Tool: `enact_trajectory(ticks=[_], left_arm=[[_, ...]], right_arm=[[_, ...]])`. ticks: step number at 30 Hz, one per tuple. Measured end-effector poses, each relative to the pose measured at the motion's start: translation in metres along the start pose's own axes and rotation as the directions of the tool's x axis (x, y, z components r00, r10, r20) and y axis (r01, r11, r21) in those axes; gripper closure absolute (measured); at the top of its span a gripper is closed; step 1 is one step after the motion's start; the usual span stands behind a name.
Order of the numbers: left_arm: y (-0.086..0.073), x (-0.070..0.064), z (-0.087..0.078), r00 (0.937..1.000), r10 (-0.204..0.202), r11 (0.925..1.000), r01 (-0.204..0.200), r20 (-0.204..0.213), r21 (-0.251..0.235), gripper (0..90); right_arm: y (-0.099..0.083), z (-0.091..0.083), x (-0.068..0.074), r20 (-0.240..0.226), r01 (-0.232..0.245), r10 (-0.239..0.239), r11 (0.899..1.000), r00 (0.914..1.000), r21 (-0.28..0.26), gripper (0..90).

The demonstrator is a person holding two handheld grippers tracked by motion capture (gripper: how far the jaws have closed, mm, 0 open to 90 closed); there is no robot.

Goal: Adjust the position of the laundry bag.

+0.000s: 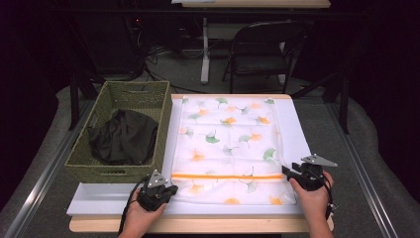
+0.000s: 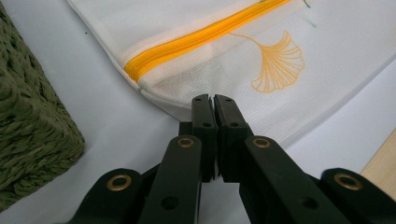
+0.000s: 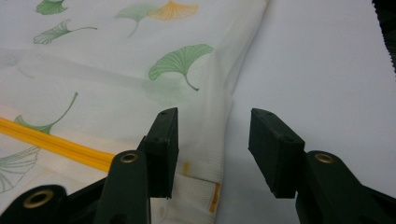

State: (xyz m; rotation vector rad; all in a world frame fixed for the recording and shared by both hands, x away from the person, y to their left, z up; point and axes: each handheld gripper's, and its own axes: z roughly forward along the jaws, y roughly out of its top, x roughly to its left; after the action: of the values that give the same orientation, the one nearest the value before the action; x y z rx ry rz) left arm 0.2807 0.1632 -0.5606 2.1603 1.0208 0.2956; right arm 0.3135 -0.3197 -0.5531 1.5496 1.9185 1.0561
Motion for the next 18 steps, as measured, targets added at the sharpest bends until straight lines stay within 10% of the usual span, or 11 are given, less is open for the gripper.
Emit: enact_trajectory(ticks=[12,18], left_arm=[[0.000,0.000,0.000,1.0000,-0.007,1.0000,0.007,0.000,-0.001,88.0],[0.000,0.000,0.000,1.0000,-0.009,1.0000,0.009,0.000,-0.001,88.1]], right_arm=[[0.000,0.014,-0.003,0.010,0.004,-0.004,1.000,0.9999,0.026,52.1],[0.002,0.021,0.004,-0.021,0.038,-0.037,0.998,0.9991,0.053,69.7]])
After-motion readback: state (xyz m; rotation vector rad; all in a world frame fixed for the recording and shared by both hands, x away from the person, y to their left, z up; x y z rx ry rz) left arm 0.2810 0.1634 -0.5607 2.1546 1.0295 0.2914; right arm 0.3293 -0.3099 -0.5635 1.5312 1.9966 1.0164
